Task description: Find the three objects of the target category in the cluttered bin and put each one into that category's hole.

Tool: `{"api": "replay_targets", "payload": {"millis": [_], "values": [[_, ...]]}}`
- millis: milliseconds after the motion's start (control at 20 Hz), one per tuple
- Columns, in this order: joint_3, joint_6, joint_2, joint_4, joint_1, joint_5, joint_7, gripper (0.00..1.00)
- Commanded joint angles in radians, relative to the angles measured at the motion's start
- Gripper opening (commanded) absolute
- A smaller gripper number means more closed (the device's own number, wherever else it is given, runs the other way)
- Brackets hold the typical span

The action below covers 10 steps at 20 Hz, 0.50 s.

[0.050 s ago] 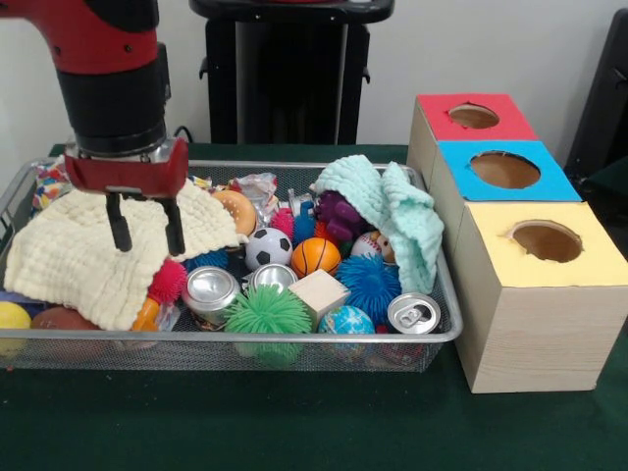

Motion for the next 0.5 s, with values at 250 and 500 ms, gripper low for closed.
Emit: {"api": "replay_targets", "payload": {"millis": [250, 500], "values": [[0.001, -0.046, 0.303, -0.181, -0.053, -0.107, -0.324, 1.00], [0.002, 0.008, 0.294, -0.199, -0.040, -0.120, -0.361, 0.00]]}}
